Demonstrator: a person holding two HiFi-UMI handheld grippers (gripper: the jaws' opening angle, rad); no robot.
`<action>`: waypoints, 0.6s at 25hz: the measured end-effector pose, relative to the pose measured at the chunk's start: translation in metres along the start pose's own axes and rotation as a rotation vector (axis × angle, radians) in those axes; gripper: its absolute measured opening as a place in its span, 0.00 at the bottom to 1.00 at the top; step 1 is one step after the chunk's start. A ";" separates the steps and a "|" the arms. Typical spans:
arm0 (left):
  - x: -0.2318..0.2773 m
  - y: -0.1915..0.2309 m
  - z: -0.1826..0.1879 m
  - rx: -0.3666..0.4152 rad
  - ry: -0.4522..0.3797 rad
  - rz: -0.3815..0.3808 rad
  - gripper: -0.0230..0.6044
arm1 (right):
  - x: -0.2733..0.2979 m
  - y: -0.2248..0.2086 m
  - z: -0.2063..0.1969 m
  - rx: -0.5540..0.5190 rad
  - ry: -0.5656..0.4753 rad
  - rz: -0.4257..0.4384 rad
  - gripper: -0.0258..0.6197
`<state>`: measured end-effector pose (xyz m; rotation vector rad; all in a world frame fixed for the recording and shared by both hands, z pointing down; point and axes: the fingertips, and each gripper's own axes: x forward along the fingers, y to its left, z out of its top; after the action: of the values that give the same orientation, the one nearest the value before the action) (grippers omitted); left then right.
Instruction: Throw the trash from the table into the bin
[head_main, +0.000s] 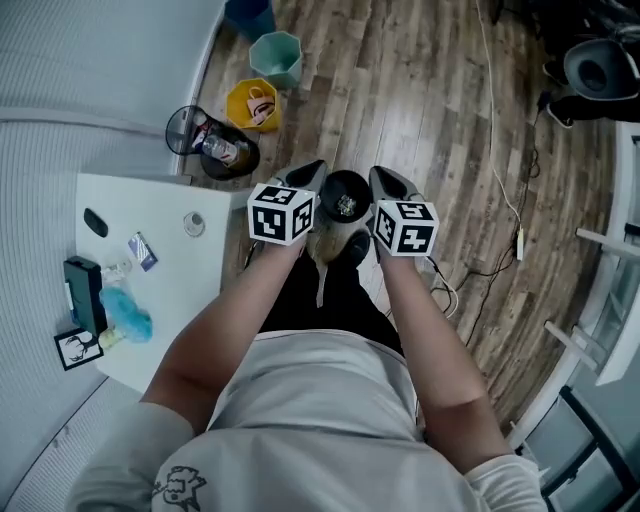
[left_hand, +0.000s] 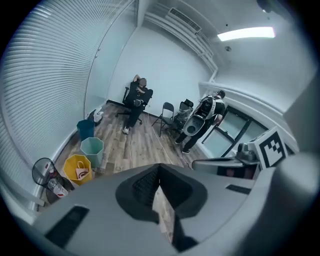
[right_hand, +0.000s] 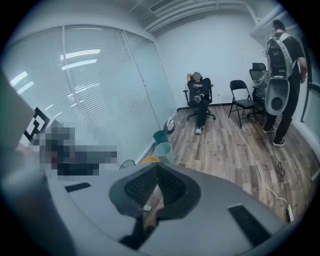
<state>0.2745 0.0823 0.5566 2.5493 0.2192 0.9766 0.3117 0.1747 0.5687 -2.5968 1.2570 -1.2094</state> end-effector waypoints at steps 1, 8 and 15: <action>-0.010 -0.003 0.010 0.006 -0.012 0.002 0.05 | -0.008 0.005 0.009 -0.013 -0.012 0.004 0.05; -0.080 -0.028 0.071 0.044 -0.121 -0.006 0.05 | -0.059 0.052 0.069 -0.103 -0.119 0.031 0.05; -0.114 -0.042 0.113 0.090 -0.209 -0.004 0.05 | -0.079 0.090 0.135 -0.131 -0.249 0.041 0.05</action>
<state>0.2650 0.0532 0.3937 2.7083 0.2124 0.7064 0.3098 0.1267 0.3953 -2.6911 1.3707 -0.7909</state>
